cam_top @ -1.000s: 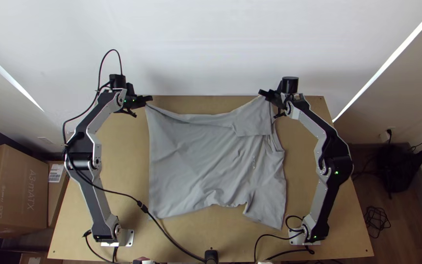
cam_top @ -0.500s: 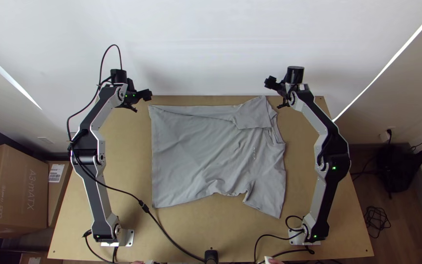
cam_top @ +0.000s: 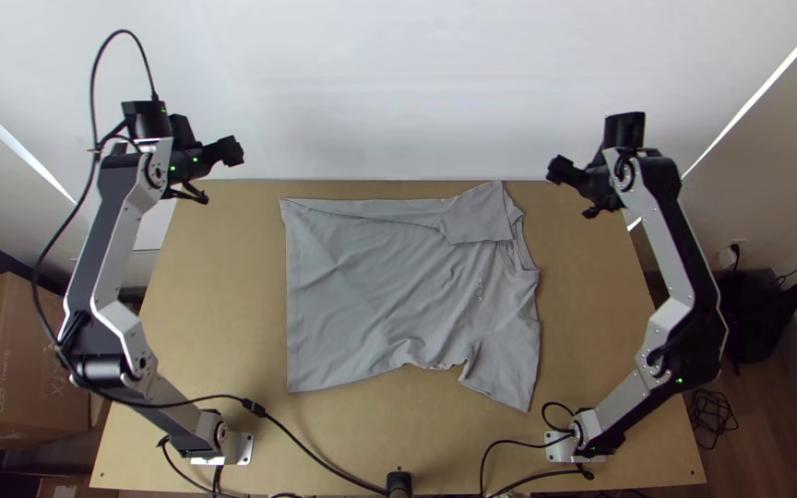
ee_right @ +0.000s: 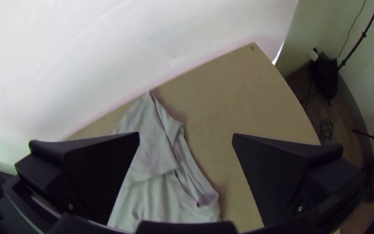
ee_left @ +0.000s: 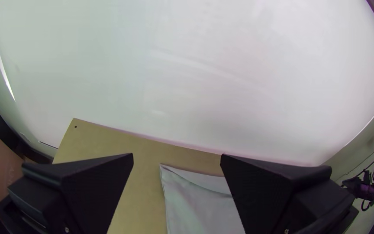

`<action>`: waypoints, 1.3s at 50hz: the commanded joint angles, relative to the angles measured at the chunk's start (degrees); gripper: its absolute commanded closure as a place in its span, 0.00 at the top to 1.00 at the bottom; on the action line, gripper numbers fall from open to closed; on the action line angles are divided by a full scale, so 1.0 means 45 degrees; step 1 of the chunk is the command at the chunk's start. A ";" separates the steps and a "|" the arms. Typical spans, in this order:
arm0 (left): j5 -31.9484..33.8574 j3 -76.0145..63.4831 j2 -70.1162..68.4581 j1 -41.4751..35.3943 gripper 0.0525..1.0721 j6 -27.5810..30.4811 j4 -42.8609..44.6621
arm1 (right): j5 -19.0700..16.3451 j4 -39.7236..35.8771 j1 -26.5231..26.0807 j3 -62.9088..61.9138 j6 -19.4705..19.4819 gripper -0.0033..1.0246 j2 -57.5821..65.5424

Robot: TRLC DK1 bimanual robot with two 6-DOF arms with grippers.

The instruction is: Fold the t-shirt

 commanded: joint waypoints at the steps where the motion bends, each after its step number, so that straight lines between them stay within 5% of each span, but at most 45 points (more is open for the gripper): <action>1: 0.0182 -0.1038 -0.1261 0.0048 0.95 0.0065 -0.0520 | -0.0210 -0.1931 -0.0494 -0.0431 -0.0382 0.96 -0.0581; 6: 0.0436 -0.1897 -0.2590 0.0048 0.95 0.0104 -0.0637 | -0.0698 -0.3220 -0.0982 -0.1622 -0.1046 0.96 -0.1304; 18: 0.0709 -0.3538 -0.5051 -0.0089 0.95 0.0124 -0.1321 | -0.3901 -0.3884 -0.2564 -0.5938 -0.2648 0.88 -0.3589; 29: 0.0729 -0.4905 -0.6730 -0.0499 0.95 0.0026 -0.1399 | -0.4311 -0.3787 -0.2525 -0.8790 -0.2980 0.85 -0.4605; 41: 0.0748 -0.5550 -0.7511 -0.0655 0.95 -0.0247 -0.1477 | -0.4878 -0.1814 -0.2388 -1.0938 -0.2843 0.75 -0.5015; 47: 0.0729 -0.5550 -0.7531 -0.0655 0.95 -0.0247 -0.1516 | -0.4936 -0.0037 -0.2330 -1.1915 -0.2608 0.53 -0.5210; 65: 0.0729 -0.5452 -0.7433 -0.0655 0.95 -0.0267 -0.1575 | -0.5073 0.1623 -0.1470 -1.3028 -0.2062 0.53 -0.4644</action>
